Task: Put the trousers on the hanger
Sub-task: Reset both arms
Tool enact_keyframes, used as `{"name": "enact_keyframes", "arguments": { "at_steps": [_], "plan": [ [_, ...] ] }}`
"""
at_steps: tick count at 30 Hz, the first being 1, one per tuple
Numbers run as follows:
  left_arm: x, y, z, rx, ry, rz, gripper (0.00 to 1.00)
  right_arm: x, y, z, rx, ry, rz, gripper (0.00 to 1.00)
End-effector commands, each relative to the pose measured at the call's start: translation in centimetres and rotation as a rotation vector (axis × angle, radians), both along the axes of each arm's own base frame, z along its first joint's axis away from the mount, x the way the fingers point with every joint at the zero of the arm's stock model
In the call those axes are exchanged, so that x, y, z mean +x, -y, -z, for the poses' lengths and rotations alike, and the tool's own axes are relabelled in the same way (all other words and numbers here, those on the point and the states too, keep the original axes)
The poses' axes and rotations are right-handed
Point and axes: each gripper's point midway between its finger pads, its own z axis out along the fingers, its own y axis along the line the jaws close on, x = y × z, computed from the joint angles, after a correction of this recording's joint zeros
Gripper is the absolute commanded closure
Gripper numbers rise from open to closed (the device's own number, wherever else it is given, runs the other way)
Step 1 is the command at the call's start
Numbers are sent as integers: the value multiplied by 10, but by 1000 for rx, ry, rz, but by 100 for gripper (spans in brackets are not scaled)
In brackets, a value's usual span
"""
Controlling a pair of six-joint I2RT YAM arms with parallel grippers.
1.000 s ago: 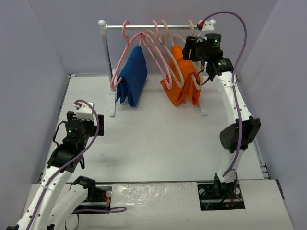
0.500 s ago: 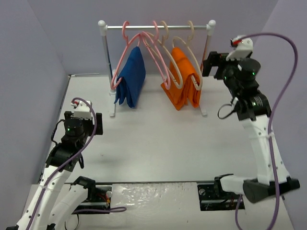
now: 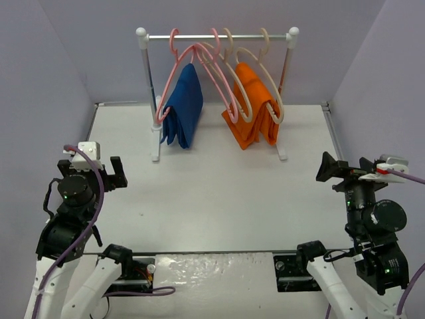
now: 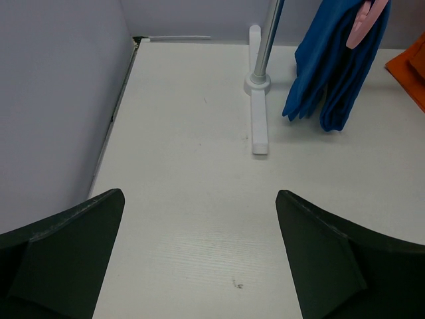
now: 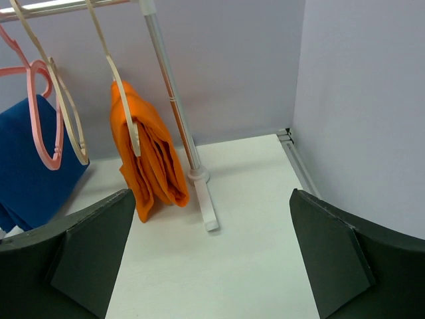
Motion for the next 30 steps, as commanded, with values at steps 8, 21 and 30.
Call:
{"name": "enact_keyframes", "arguments": {
  "at_steps": [8,21,30],
  "plan": [
    [-22,-6,42,-67,-11,-32,3,-13,10,30,20,5,43,0],
    [-19,-10,63,-85,-8,-74,3,-9,14,51,31,-31,78,0],
    [-19,-10,64,-89,-8,-77,3,-6,11,51,25,-43,65,0]
  ]
}}
